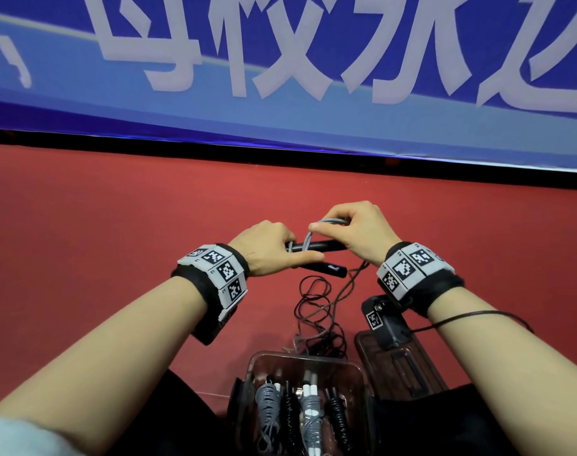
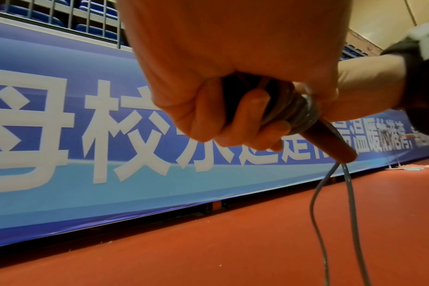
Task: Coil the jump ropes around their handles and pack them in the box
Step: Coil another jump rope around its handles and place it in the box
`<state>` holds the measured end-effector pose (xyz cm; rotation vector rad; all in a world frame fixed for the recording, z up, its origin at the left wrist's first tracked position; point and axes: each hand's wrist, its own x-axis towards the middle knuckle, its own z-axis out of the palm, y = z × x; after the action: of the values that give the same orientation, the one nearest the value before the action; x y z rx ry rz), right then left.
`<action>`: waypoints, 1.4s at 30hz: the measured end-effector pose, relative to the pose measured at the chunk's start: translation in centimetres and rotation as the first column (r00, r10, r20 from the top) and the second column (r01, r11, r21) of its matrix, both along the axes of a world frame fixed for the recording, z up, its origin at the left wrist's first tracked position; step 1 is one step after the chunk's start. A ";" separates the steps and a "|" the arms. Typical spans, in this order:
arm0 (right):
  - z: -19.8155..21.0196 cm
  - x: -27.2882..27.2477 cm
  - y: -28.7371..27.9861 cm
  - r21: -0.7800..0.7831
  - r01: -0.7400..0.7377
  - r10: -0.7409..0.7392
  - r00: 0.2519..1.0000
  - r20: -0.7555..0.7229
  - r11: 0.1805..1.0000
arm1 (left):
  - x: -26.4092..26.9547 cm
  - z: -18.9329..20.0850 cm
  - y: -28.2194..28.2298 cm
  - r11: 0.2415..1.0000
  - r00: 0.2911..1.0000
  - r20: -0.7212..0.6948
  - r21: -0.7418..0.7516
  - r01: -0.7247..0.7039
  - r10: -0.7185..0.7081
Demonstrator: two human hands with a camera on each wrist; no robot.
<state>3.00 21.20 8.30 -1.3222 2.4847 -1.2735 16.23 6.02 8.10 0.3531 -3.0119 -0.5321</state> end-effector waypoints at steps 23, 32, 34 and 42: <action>-2.8 0.1 -0.9 0.196 -0.039 -0.024 0.952 0.307 0.980 | 0.1 1.4 0.2 0.764 0.897 -0.392 0.637 0.107 0.202; -1.5 2.3 -1.8 0.107 -0.076 0.047 0.965 0.257 0.991 | -0.7 0.3 -2.1 0.806 0.806 -0.462 0.591 -0.032 0.371; -1.1 2.7 -1.8 0.064 -0.099 0.082 0.971 0.226 0.993 | -0.7 0.2 -2.4 0.813 0.794 -0.452 0.575 -0.089 0.406; -0.6 2.9 -1.4 0.016 -0.148 0.144 0.978 0.153 0.989 | -0.5 0.2 -2.5 0.828 0.783 -0.438 0.535 -0.168 0.442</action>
<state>5.94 19.77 7.69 -1.3205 2.2512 -1.2521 15.74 3.51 8.29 0.5990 -2.1760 -1.1131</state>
